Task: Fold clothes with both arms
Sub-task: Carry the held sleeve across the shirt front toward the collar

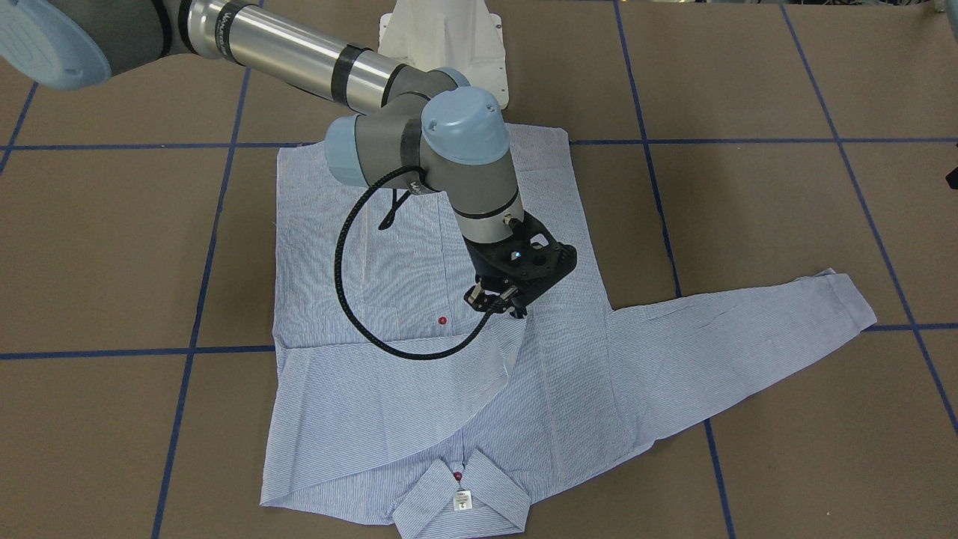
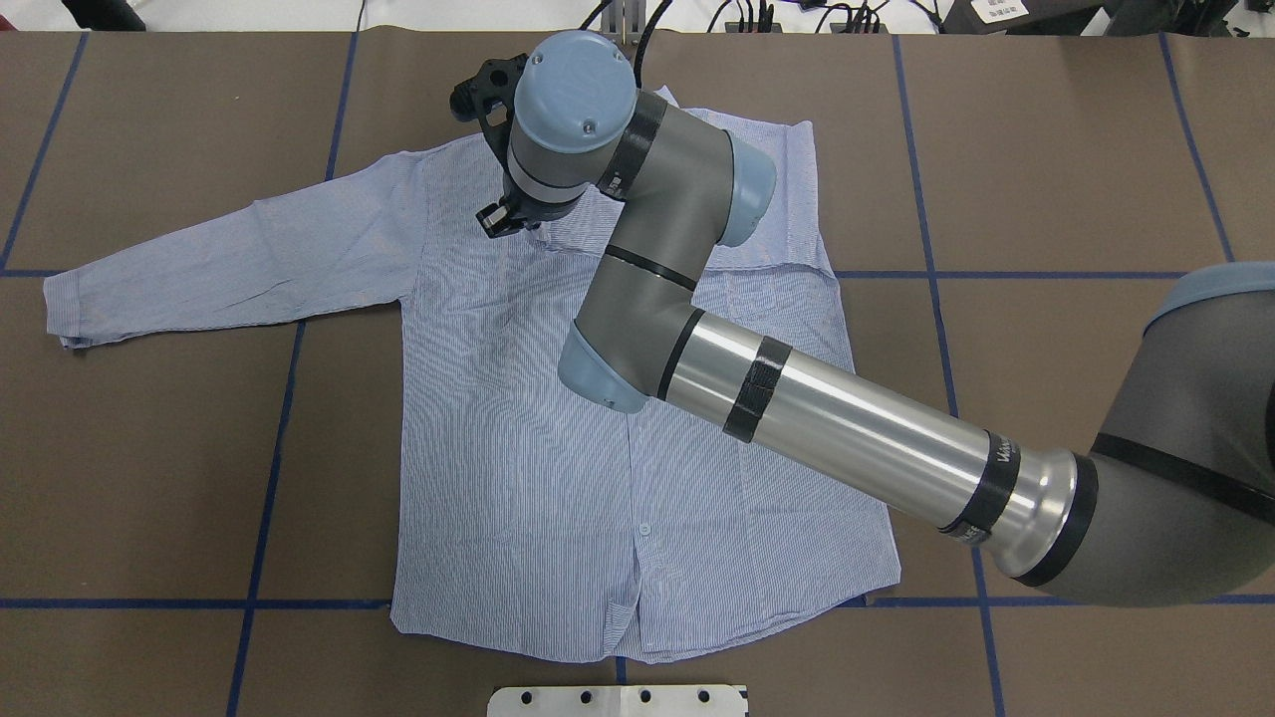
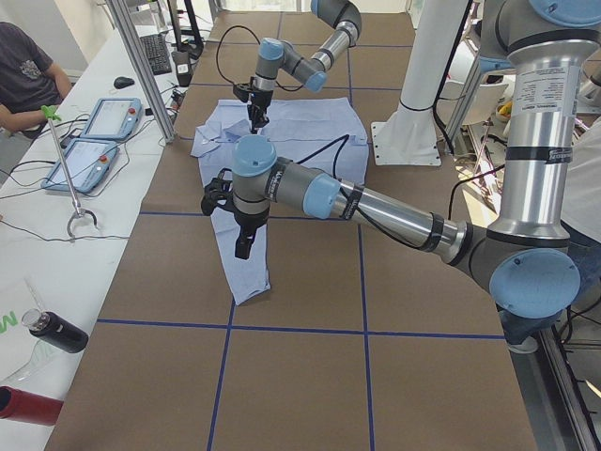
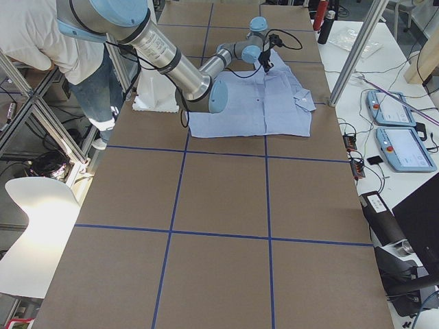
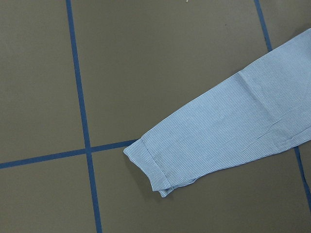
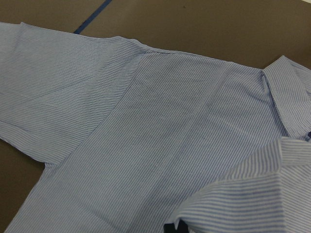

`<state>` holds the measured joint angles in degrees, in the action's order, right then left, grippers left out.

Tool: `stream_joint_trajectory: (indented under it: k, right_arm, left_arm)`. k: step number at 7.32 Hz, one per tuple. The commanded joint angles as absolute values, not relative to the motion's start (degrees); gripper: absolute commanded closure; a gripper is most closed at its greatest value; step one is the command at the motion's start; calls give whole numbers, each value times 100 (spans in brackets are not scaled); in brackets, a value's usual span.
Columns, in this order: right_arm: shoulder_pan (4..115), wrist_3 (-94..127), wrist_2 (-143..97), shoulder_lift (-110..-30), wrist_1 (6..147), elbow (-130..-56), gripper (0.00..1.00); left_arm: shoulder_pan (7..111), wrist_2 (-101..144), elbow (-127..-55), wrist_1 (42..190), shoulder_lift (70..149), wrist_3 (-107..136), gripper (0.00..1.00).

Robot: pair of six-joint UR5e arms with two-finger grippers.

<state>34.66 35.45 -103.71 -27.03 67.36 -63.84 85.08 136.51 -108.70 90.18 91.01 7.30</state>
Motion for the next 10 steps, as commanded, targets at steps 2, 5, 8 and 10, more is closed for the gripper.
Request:
stream_joint_trajectory:
  k: [2,5,8,10]
  right_arm:
    - [3296,3533,-10126,-2646,6715,-6302,100]
    - [2988,3770,-9484,-2461,6671,-6310,0]
    - [3032,3998,-9518,-2478,6714,-6389,0]
    - [3477,4034,-10400,-2671,7970,-7096,0]
  left_arm:
    - [8508,13649,-10828,9018,9123,738,0]
    - [8508,13649,-10784,9018,9149,738,0]
    - [8499,13649,-10767,9026,9158,1026,0]
    - [8429,13623,-10286,10091,9124,2156,0]
